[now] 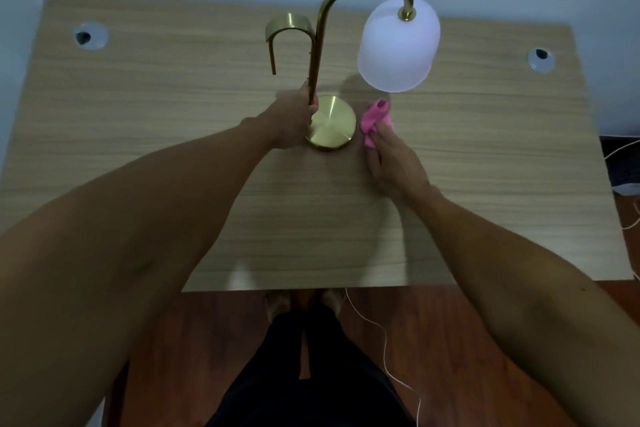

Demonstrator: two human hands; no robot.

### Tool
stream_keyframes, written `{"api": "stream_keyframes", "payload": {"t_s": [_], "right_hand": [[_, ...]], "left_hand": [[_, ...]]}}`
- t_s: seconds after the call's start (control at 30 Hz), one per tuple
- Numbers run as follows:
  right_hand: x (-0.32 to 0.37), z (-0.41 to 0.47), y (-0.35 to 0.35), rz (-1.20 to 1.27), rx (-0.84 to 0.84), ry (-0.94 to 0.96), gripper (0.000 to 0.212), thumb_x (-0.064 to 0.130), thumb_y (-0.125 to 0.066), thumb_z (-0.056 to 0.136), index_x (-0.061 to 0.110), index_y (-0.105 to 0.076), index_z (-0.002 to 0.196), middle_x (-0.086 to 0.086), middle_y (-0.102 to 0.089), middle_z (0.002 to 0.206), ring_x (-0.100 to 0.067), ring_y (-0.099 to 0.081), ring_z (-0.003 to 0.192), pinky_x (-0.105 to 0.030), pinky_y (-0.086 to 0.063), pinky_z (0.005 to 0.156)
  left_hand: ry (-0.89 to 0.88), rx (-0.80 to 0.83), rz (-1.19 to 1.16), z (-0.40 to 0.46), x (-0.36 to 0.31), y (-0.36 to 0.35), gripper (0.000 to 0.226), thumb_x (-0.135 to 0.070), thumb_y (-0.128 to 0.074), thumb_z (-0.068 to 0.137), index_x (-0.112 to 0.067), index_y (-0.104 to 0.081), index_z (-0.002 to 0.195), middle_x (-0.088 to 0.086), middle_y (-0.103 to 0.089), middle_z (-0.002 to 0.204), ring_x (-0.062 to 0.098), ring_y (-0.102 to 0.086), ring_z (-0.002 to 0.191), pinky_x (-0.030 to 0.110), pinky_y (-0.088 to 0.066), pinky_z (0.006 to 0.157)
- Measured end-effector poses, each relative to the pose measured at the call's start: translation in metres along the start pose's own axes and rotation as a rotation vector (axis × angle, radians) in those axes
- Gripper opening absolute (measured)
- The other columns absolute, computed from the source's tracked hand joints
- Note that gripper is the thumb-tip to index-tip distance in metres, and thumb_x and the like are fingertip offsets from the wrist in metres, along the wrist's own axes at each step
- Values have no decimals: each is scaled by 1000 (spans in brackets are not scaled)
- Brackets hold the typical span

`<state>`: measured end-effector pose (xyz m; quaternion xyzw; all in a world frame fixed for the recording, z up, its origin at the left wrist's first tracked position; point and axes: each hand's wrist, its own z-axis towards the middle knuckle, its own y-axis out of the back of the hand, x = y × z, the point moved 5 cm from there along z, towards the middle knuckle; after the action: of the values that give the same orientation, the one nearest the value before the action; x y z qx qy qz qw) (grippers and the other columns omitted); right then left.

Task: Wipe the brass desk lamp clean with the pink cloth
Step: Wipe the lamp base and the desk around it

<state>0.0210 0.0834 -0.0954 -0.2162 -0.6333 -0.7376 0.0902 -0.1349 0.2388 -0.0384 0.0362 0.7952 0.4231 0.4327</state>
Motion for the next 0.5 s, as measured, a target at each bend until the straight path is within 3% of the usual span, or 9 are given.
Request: {"api": "stream_keyframes", "payload": {"t_s": [0.13, 0.17, 0.23, 0.3, 0.4, 0.5], "right_hand": [[14, 33, 3, 208, -53, -143, 42, 25, -40, 110, 10, -57, 144, -19, -43, 160, -38, -56, 132, -50, -53, 102], [23, 35, -4, 244, -22, -161, 43, 28, -39, 111, 16, -54, 149, -18, -37, 164, -40, -50, 139, -54, -48, 111], [40, 30, -31, 236, 53, -252, 47, 30, -35, 114, 23, -41, 160, -17, -16, 174, -43, -21, 158, -61, -25, 126], [55, 20, -56, 159, -18, -299, 50, 20, -36, 113, 14, -35, 163, -25, -11, 173, -50, -6, 159, -66, -10, 126], [86, 6, -73, 51, -203, -266, 60, 9, -54, 105, 5, -33, 161, -33, -22, 167, -53, -14, 156, -62, 2, 123], [110, 0, -85, -31, -169, -161, 62, 10, -59, 101, 0, -39, 158, -35, -32, 163, -54, -22, 153, -64, -5, 122]], "left_hand": [[21, -9, -32, 1, 3, -1, 7, -8, -44, 102, -12, -48, 106, 9, -60, 92, 21, -57, 81, 24, -44, 63], [27, -14, -27, 2, 3, -1, 8, -9, -44, 103, -12, -49, 108, 8, -60, 94, 21, -57, 82, 23, -43, 63], [28, -35, -11, 1, 3, -1, 16, -9, -46, 102, -7, -51, 117, 8, -61, 97, 20, -59, 86, 19, -43, 63], [15, -39, 5, 1, 2, -2, 24, -7, -47, 102, -2, -50, 125, 8, -61, 100, 21, -61, 88, 15, -43, 61], [7, -49, 0, 1, 1, -3, 23, -8, -45, 104, -1, -49, 126, 8, -60, 99, 20, -60, 87, 13, -44, 57], [-1, -70, 27, 1, 2, -2, 22, -12, -42, 105, -1, -52, 121, 10, -62, 101, 20, -59, 88, 14, -39, 59]]}}
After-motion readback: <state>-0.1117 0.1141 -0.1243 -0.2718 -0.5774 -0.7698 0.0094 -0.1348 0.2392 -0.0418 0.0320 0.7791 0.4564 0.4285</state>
